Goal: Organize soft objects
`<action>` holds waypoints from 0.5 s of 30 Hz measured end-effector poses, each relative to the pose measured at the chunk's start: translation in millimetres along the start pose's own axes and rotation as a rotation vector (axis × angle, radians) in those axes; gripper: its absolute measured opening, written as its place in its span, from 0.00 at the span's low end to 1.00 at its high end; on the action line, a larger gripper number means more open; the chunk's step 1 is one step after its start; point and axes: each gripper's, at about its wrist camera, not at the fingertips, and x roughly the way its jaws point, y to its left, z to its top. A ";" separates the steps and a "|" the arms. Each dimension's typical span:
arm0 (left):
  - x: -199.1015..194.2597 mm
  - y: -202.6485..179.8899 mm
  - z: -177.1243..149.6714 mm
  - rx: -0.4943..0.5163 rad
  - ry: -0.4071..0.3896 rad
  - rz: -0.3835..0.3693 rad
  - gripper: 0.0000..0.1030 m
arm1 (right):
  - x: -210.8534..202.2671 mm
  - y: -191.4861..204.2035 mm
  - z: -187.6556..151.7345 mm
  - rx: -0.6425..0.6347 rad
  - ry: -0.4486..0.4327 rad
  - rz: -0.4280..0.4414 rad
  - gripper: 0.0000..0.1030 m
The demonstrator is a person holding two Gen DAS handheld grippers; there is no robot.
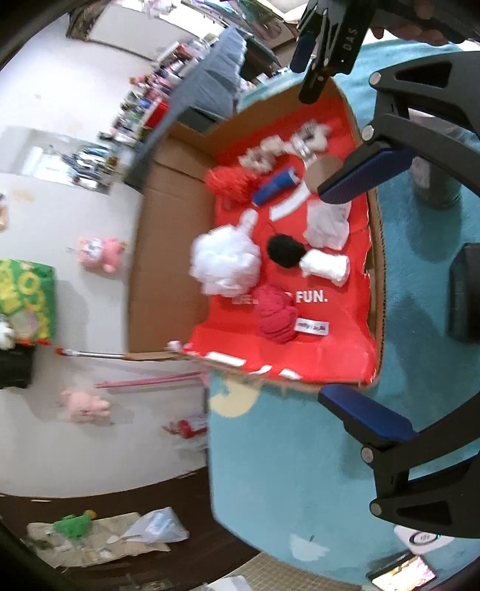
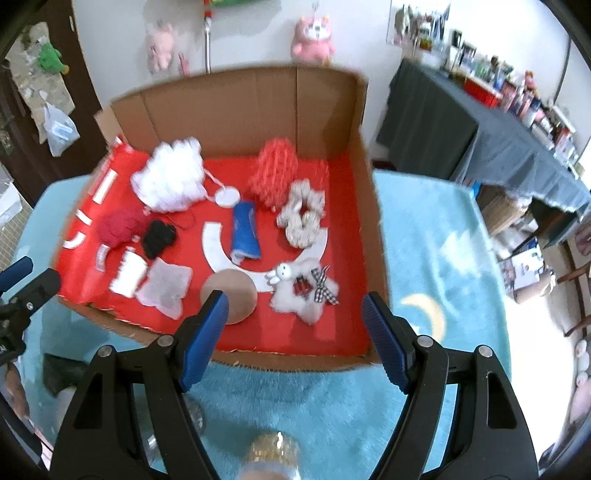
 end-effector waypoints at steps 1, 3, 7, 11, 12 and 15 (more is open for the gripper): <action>-13.3 -2.2 -1.3 0.016 -0.030 0.001 0.97 | -10.7 0.0 -0.5 0.000 -0.021 0.004 0.72; -39.8 -8.5 -6.6 0.053 -0.086 0.004 1.00 | -34.4 0.4 -4.5 -0.002 -0.071 0.007 0.72; -83.4 -17.6 -27.3 0.098 -0.194 0.005 1.00 | -85.9 8.4 -25.4 -0.030 -0.180 0.004 0.77; -115.0 -26.6 -59.2 0.129 -0.286 -0.014 1.00 | -124.2 16.2 -64.6 -0.054 -0.282 0.024 0.89; -118.6 -27.9 -65.6 0.132 -0.293 -0.020 1.00 | -129.9 17.5 -77.4 -0.053 -0.299 0.014 0.89; -126.6 -33.4 -91.0 0.151 -0.309 -0.055 1.00 | -136.0 21.9 -107.5 -0.056 -0.321 0.000 0.89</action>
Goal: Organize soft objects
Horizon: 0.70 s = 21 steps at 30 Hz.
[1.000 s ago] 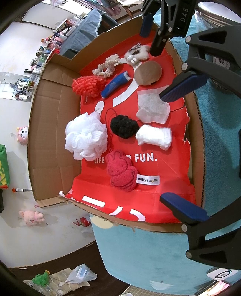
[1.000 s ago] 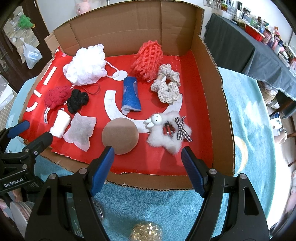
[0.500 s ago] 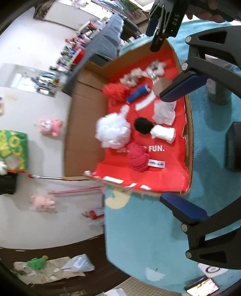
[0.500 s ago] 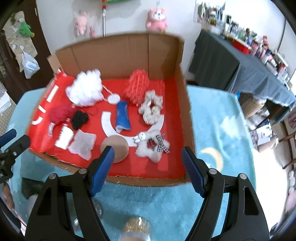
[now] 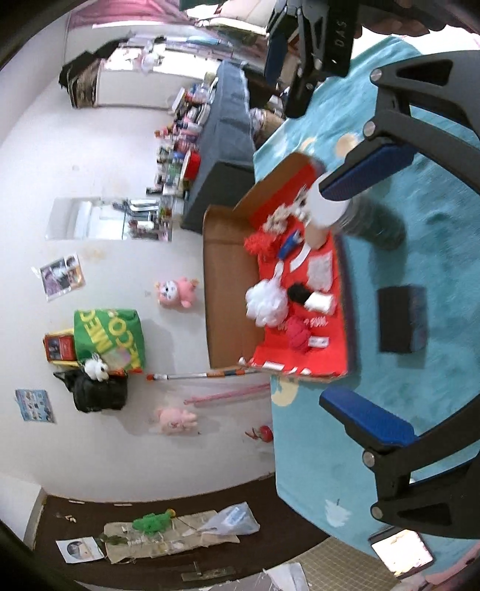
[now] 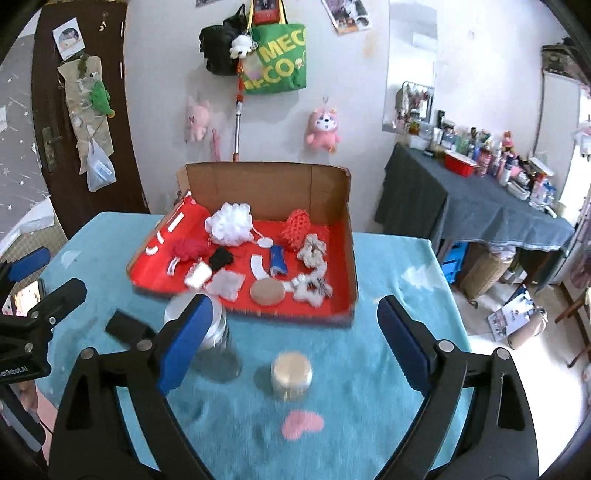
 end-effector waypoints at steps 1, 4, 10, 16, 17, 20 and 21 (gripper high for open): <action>-3.1 -3.0 -8.2 0.000 -0.005 -0.010 1.00 | -4.2 1.7 -11.7 0.001 -0.006 -0.008 0.89; -5.4 -10.0 -29.3 -0.002 0.001 -0.035 1.00 | -6.0 7.8 -37.8 -0.011 0.002 -0.009 0.89; 16.3 -12.2 -66.8 -0.041 0.084 -0.059 1.00 | 17.9 11.9 -86.5 0.022 0.070 0.000 0.89; 48.2 -10.4 -100.9 -0.067 0.194 -0.036 1.00 | 55.5 10.5 -121.8 0.068 0.164 0.000 0.89; 52.0 -10.5 -104.6 -0.066 0.208 -0.034 1.00 | 58.6 9.7 -125.7 0.072 0.172 -0.007 0.89; 64.0 -12.3 -118.2 -0.058 0.250 -0.018 1.00 | 68.1 8.2 -135.4 0.078 0.198 -0.017 0.89; 66.7 -13.1 -121.9 -0.054 0.263 -0.017 1.00 | 70.6 7.7 -138.4 0.082 0.208 -0.017 0.89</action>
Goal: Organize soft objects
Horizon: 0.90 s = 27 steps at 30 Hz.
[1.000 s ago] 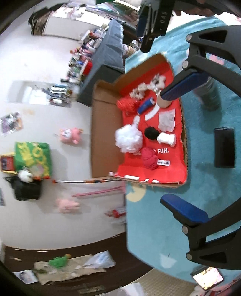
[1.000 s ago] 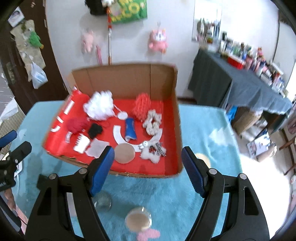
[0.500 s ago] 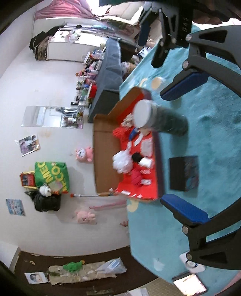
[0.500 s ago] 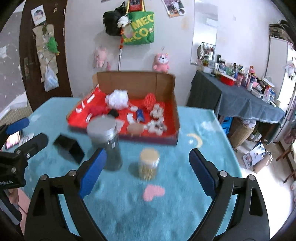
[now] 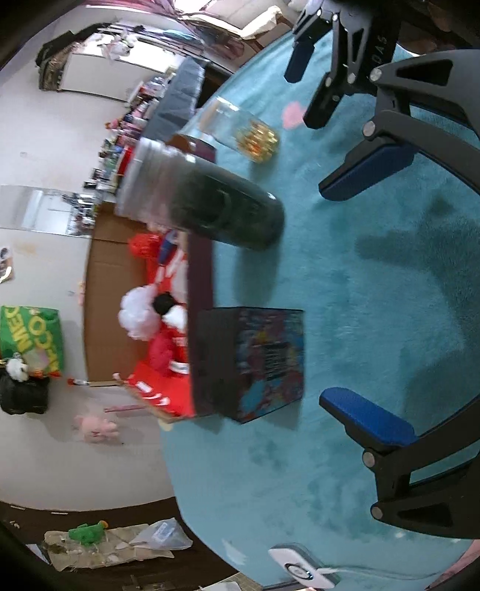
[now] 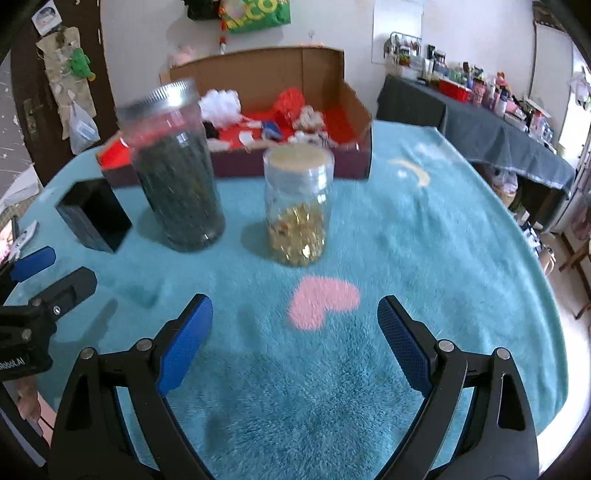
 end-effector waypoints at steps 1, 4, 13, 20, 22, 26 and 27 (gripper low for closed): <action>3.1 -0.8 -1.5 0.002 0.011 0.002 1.00 | 3.3 -0.4 -2.2 0.003 0.011 0.000 0.89; 12.6 -1.8 -5.7 0.002 0.044 0.016 1.00 | 9.9 -0.9 -8.4 0.007 0.036 -0.008 0.89; 26.1 -1.6 -7.5 -0.001 0.098 0.091 1.00 | 9.2 0.1 -14.9 0.011 0.020 -0.021 0.89; 24.3 -1.7 -9.9 -0.008 0.090 0.093 1.00 | 9.1 -1.1 -15.1 0.018 0.011 -0.022 0.89; 23.8 -1.7 -10.2 -0.009 0.089 0.092 1.00 | 9.0 -1.2 -15.7 0.018 0.011 -0.021 0.89; 23.5 -0.7 -10.1 -0.013 0.086 0.088 1.00 | 8.8 -1.6 -15.7 0.019 0.011 -0.021 0.90; 24.7 -0.1 -8.8 -0.013 0.086 0.087 1.00 | 8.9 -1.7 -15.8 0.018 0.011 -0.021 0.90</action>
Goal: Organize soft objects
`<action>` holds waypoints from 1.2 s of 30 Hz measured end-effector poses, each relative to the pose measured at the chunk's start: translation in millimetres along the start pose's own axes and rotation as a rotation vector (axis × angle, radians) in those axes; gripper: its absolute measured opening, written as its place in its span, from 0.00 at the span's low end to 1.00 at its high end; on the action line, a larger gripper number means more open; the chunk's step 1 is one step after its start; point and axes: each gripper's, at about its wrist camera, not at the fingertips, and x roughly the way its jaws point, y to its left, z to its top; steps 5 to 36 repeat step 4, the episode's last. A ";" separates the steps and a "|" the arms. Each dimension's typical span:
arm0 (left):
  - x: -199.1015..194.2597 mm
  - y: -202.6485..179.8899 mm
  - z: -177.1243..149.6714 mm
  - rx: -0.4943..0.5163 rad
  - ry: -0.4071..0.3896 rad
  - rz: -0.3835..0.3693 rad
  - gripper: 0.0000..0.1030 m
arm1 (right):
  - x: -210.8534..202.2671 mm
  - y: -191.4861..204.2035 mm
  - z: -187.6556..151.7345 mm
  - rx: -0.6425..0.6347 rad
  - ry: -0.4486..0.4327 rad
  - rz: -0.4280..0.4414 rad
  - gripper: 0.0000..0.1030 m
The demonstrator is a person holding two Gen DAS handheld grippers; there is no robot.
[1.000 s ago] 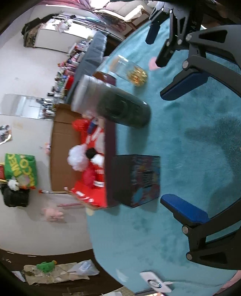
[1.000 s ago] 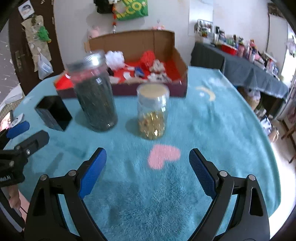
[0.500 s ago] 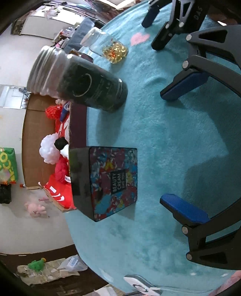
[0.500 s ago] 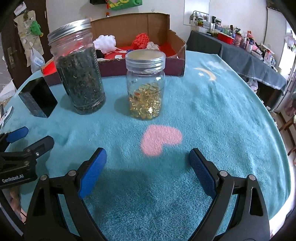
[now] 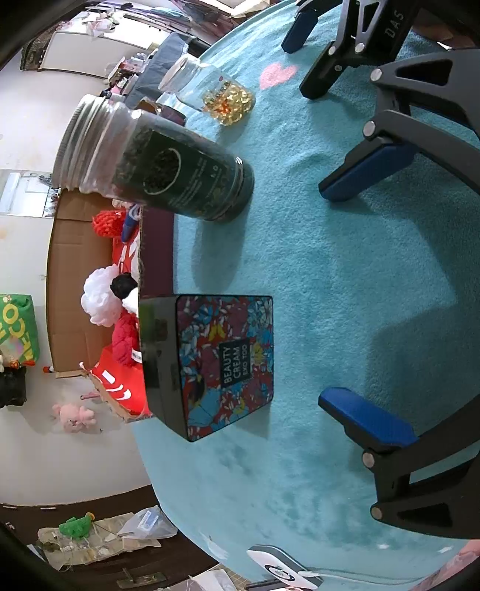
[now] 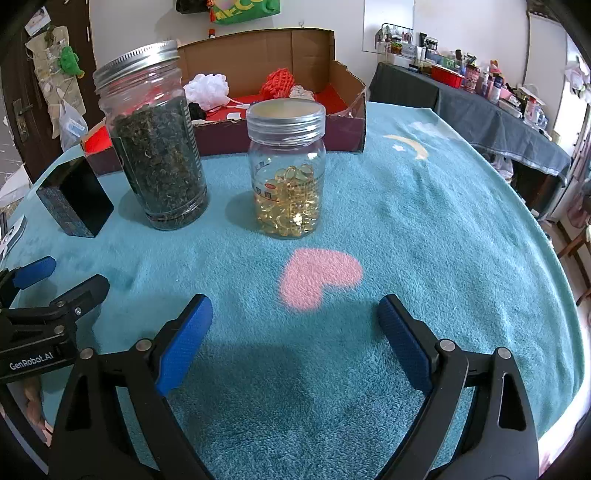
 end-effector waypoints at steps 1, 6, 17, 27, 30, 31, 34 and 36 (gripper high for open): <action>0.2 0.4 0.2 -0.001 0.000 -0.001 1.00 | -0.2 0.0 -0.4 -0.001 0.000 0.000 0.90; 0.0 0.9 0.6 -0.001 0.000 -0.008 1.00 | -0.4 -0.2 -0.3 0.000 0.000 0.002 0.90; 0.0 0.9 0.6 -0.001 0.000 -0.008 1.00 | -0.4 -0.2 -0.3 0.000 0.000 0.002 0.90; 0.0 0.9 0.6 -0.001 0.000 -0.008 1.00 | -0.4 -0.2 -0.3 0.000 0.000 0.002 0.90; 0.0 0.9 0.6 -0.001 0.000 -0.008 1.00 | -0.4 -0.2 -0.3 0.000 0.000 0.002 0.90; 0.0 0.9 0.6 -0.001 0.000 -0.008 1.00 | -0.4 -0.2 -0.3 0.000 0.000 0.002 0.90; 0.0 0.9 0.6 -0.001 0.000 -0.008 1.00 | -0.4 -0.2 -0.3 0.000 0.000 0.002 0.90; 0.0 0.9 0.6 -0.001 0.000 -0.008 1.00 | -0.4 -0.2 -0.3 0.000 0.000 0.002 0.90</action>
